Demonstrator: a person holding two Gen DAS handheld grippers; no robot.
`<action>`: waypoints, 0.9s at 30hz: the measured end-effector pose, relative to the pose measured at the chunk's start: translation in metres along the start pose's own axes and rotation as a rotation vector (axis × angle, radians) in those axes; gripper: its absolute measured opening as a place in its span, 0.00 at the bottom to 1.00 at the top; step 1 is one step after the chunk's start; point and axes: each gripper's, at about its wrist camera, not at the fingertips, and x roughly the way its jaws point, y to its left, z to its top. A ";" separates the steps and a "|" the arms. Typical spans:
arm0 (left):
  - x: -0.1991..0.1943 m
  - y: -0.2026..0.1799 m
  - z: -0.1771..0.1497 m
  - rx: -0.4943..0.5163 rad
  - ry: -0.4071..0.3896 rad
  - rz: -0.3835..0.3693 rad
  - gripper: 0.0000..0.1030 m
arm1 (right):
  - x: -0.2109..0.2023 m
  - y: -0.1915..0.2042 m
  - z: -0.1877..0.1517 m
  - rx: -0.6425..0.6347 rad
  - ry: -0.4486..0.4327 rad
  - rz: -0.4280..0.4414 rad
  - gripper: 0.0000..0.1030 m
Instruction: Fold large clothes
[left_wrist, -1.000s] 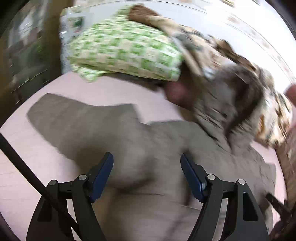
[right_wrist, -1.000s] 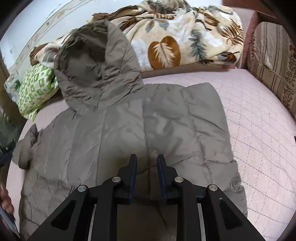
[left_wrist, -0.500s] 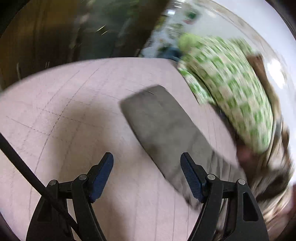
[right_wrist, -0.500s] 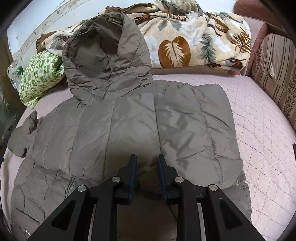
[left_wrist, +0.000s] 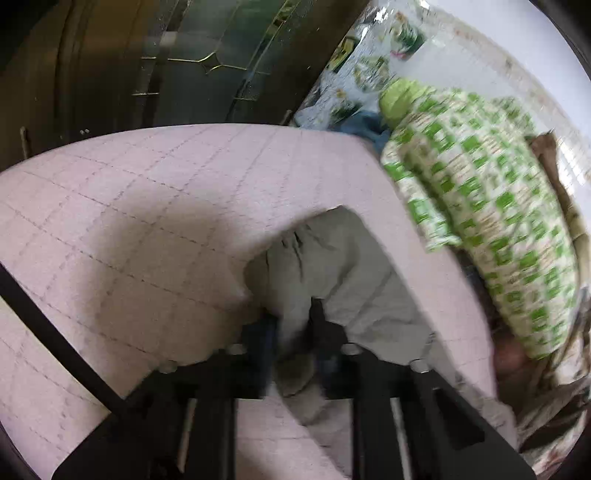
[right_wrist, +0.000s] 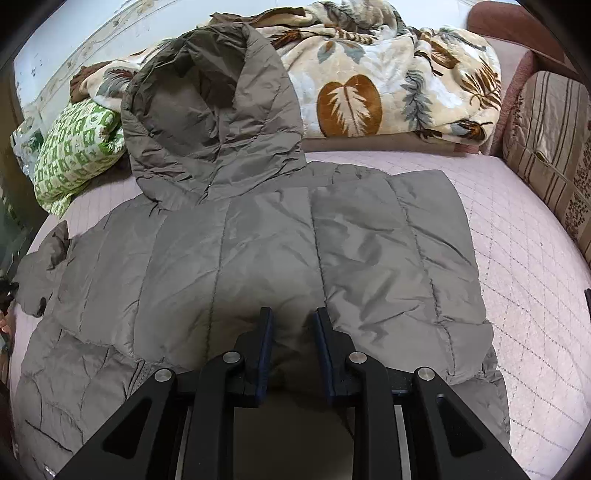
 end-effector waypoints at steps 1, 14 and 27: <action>-0.006 -0.005 0.000 0.015 -0.015 0.009 0.13 | -0.001 -0.001 0.001 0.009 -0.005 -0.003 0.23; -0.191 -0.171 -0.065 0.400 -0.181 -0.321 0.12 | -0.029 -0.025 0.005 0.156 -0.059 0.070 0.23; -0.141 -0.286 -0.375 0.979 0.299 -0.347 0.14 | -0.047 -0.049 0.006 0.233 -0.078 0.140 0.24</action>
